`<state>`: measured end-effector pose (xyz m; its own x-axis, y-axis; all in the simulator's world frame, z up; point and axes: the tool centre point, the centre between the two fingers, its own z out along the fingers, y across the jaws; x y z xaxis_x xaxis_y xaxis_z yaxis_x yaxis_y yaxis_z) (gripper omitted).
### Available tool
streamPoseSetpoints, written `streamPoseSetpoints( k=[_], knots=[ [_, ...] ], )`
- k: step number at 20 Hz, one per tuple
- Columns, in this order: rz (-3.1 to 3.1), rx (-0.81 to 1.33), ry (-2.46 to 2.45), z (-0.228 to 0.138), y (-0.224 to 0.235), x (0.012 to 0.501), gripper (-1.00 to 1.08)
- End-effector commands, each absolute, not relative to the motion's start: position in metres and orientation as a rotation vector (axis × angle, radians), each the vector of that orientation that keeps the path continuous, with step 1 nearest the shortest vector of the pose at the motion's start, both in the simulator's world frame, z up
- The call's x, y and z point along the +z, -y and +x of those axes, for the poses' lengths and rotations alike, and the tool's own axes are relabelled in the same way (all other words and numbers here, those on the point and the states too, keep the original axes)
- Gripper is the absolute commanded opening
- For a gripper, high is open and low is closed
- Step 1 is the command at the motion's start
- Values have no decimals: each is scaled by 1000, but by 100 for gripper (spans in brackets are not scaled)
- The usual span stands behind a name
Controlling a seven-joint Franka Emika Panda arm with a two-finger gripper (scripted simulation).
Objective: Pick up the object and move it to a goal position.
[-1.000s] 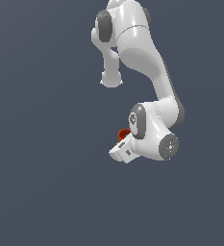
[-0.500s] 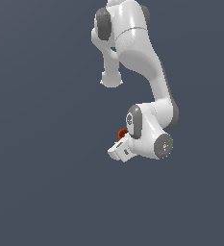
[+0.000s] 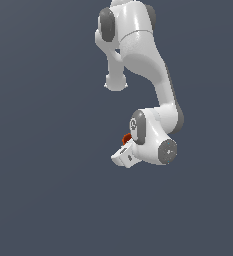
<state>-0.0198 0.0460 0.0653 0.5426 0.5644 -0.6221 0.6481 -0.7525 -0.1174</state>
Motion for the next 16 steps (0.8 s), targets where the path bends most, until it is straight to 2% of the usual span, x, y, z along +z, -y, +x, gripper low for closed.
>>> streamPoseSetpoints(
  k=[1, 16],
  knots=[
    [2646, -999, -1045, -20, -46, 65, -100],
    [2645, -909, -1095, -12, -40, 78, -100]
  ],
)
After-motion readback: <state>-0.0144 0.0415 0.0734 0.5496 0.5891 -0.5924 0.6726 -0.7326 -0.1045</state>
